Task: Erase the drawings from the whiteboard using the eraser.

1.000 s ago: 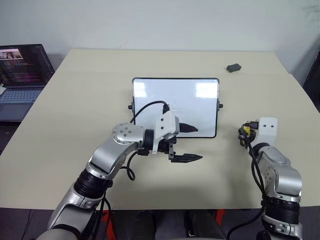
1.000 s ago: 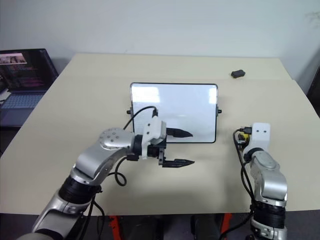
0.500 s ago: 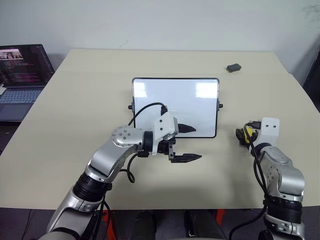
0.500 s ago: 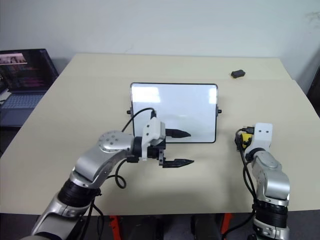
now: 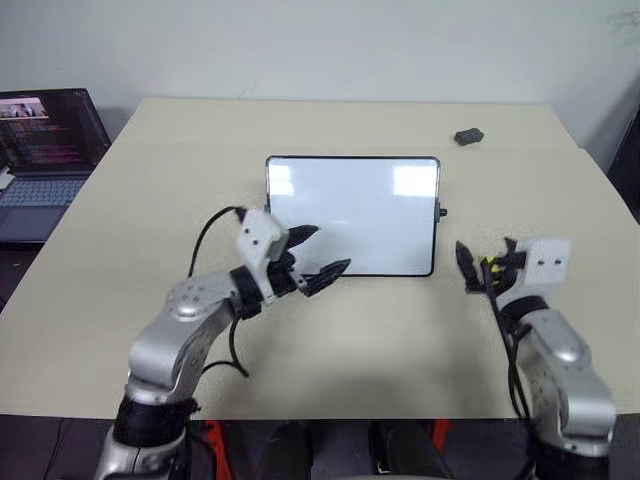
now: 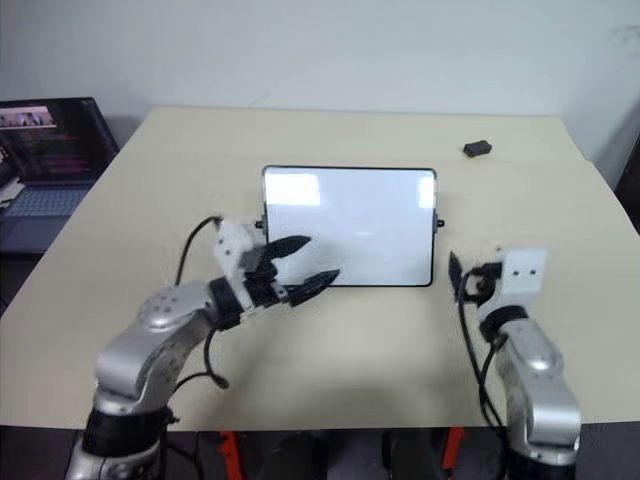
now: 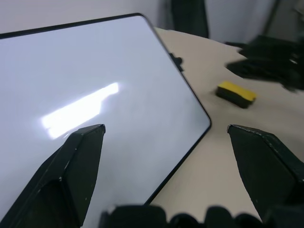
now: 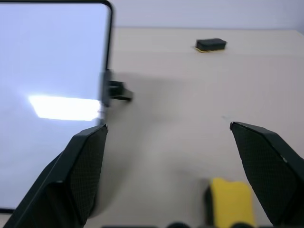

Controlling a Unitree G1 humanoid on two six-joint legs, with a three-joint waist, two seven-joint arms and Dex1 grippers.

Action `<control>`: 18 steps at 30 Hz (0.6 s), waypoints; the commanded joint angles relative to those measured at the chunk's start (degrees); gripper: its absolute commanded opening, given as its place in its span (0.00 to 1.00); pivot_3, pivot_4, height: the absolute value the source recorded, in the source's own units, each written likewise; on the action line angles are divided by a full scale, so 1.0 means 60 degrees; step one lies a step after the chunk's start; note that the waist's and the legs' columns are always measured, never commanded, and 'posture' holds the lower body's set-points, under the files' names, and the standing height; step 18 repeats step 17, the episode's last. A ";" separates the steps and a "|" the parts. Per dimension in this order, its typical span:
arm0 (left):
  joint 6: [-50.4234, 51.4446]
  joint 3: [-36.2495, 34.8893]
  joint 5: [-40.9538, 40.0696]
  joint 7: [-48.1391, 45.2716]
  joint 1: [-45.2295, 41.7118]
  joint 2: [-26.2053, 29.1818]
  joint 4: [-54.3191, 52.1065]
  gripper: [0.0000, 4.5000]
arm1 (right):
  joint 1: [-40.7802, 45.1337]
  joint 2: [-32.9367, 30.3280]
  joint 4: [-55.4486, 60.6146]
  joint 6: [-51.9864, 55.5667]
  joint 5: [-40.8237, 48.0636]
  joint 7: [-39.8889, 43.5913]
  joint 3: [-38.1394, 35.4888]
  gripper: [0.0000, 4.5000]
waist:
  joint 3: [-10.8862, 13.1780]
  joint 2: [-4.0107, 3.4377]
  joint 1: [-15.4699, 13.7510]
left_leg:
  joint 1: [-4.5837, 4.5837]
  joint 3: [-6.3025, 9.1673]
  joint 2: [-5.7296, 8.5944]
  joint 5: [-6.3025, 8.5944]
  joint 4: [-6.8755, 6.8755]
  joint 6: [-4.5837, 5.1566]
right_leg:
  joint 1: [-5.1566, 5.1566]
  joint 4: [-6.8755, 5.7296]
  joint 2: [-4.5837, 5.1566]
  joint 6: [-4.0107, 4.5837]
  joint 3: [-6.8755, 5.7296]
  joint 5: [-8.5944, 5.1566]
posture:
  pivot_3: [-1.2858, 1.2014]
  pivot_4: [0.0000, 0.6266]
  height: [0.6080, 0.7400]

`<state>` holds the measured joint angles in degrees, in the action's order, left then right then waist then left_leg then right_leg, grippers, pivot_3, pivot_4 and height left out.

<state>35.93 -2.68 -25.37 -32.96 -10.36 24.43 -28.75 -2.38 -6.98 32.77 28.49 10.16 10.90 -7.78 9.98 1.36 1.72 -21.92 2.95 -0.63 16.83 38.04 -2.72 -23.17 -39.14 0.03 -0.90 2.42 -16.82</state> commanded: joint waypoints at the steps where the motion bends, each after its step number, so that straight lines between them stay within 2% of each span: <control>1: -0.0294 -0.0591 0.0287 0.1139 0.1060 -0.0377 -0.1047 1.00 | -0.0652 -0.0003 -0.0049 -0.1921 -0.0432 0.0381 0.1003 0.99 | -0.0002 0.0000 0.0007 | 0.0004 -0.0002 0.0001 0.0000 0.0003 0.0000 | 0.0001 -0.0001 0.0001 -0.0003 0.0003 0.0003 | 0.52 0.24 1.00; 4: -0.0493 -0.0393 0.0700 0.2240 0.1728 -0.1129 -0.1472 1.00 | -0.1162 -0.0451 -0.0836 -0.2953 -0.0270 0.1122 0.0876 0.99 | -0.0015 0.0008 -0.0021 | 0.0027 -0.0003 0.0003 0.0000 0.0007 0.0000 | 0.0023 -0.0003 0.0001 -0.0008 0.0001 0.0006 | 0.52 0.24 1.00; 8: -0.0885 -0.0615 0.1157 0.3001 0.2450 -0.1599 -0.1412 1.00 | -0.1559 -0.0789 -0.1432 -0.3711 0.0170 0.1550 0.0411 0.99 | -0.0015 0.0012 -0.0076 | 0.0082 0.0013 0.0015 0.0000 0.0015 0.0005 | 0.0105 0.0016 0.0008 -0.0015 -0.0012 0.0011 | 0.52 0.24 1.00; 11: -0.1157 -0.0949 0.1234 0.3108 0.2817 -0.1624 -0.0998 1.00 | -0.2029 -0.0761 -0.1611 -0.3853 0.0137 0.1430 0.0259 0.99 | -0.0018 0.0010 -0.0043 | 0.0178 0.0009 0.0010 0.0001 -0.0007 0.0005 | 0.0188 0.0020 0.0001 -0.0009 -0.0010 0.0003 | 0.52 0.24 1.00; 18: -0.1624 -0.0850 0.1581 0.3113 0.2809 -0.1490 -0.0554 1.00 | -0.2174 -0.0697 -0.1738 -0.3457 0.0431 0.1232 0.0016 0.99 | -0.0021 0.0004 -0.0027 | 0.0183 0.0001 0.0004 0.0000 -0.0006 0.0004 | 0.0187 0.0014 -0.0011 -0.0004 0.0001 0.0001 | 0.52 0.24 1.00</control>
